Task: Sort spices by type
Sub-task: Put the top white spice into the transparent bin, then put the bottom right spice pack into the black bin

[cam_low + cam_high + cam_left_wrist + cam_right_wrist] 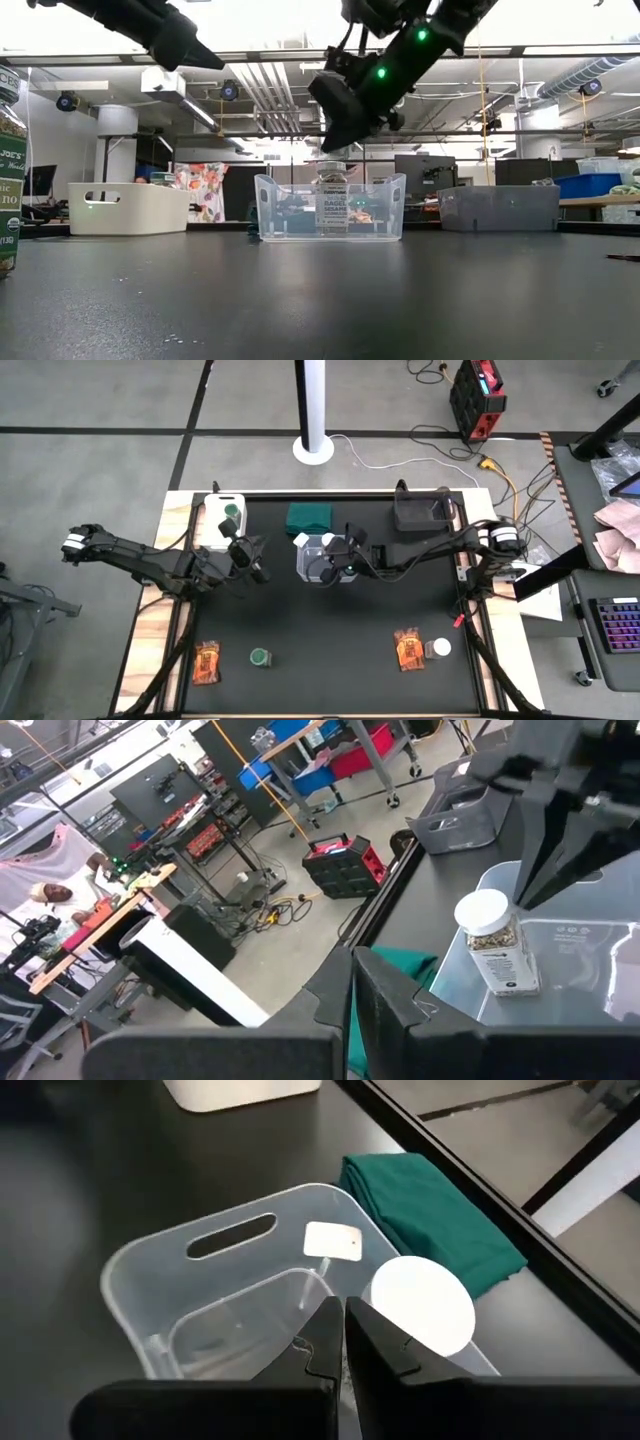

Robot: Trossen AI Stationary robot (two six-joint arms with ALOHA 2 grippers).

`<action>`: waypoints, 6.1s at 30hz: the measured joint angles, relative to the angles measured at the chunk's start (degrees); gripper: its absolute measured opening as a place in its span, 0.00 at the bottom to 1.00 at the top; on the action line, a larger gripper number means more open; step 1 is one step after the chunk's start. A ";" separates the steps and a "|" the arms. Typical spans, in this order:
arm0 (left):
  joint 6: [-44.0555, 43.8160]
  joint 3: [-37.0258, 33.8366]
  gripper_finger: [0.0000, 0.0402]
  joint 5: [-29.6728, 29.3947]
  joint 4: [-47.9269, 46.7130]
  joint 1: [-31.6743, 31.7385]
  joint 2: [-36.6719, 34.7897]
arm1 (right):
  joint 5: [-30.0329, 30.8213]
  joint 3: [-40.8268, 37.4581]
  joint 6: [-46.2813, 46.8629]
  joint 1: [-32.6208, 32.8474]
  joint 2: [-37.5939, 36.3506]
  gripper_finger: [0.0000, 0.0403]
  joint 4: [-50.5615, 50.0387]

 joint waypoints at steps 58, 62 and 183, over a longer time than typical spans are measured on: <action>-0.39 0.00 0.00 0.00 -0.44 -0.01 0.00 | -11.27 1.70 17.36 -7.09 1.67 0.02 -9.34; -0.29 0.00 0.00 0.00 -0.44 -0.01 0.00 | -10.94 1.72 18.47 -7.17 1.67 0.02 -9.96; -4.23 1.23 0.00 8.00 -4.84 -4.37 -1.12 | -39.88 5.89 28.83 28.60 -2.06 0.58 -65.39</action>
